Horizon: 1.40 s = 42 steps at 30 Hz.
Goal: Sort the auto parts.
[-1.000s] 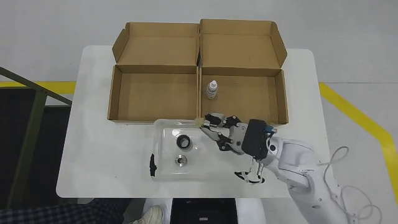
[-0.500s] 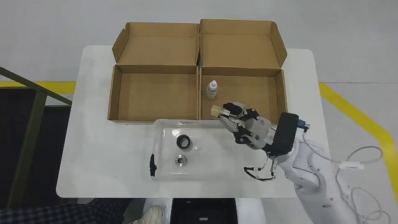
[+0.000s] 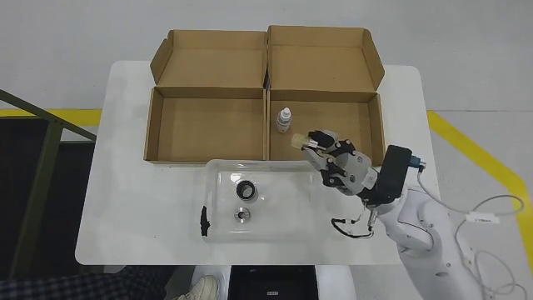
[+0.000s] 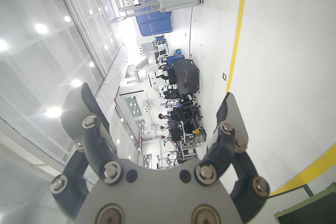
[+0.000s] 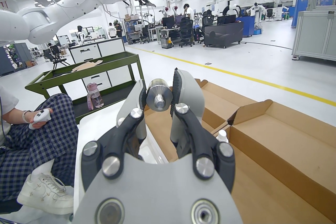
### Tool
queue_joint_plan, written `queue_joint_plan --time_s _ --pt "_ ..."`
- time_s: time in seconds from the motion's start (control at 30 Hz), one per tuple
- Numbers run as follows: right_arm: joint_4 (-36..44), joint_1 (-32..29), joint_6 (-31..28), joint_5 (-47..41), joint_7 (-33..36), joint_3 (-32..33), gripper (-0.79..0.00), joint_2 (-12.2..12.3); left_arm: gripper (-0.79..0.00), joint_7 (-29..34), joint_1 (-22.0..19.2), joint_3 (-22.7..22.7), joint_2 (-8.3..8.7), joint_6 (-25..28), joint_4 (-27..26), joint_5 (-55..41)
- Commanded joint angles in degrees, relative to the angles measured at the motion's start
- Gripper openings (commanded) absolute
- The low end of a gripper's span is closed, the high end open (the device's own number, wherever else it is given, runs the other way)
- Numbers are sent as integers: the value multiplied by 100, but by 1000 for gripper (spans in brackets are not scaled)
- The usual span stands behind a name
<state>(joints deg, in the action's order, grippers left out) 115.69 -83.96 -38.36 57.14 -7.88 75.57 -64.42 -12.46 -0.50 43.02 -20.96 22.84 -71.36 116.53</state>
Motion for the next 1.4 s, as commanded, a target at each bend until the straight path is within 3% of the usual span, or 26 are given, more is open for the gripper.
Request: queue_joint_plan --time_s 0.0,0.33,0.8,1.37 --pt "-32 2 72 38 41 22 -785 0 0 0 0 0 0 0 0 0" --pt "-310 140 658 297 657 106 -785 -3 0 0 0 0 0 0 0 0" --pt "-764 710 1408 796 2231 -65 -785 -21 0 0 0 0 0 0 0 0" --pt "-1600 1770 1483 1365 3635 -792 -785 -114 0 0 0 0 0 0 0 0"
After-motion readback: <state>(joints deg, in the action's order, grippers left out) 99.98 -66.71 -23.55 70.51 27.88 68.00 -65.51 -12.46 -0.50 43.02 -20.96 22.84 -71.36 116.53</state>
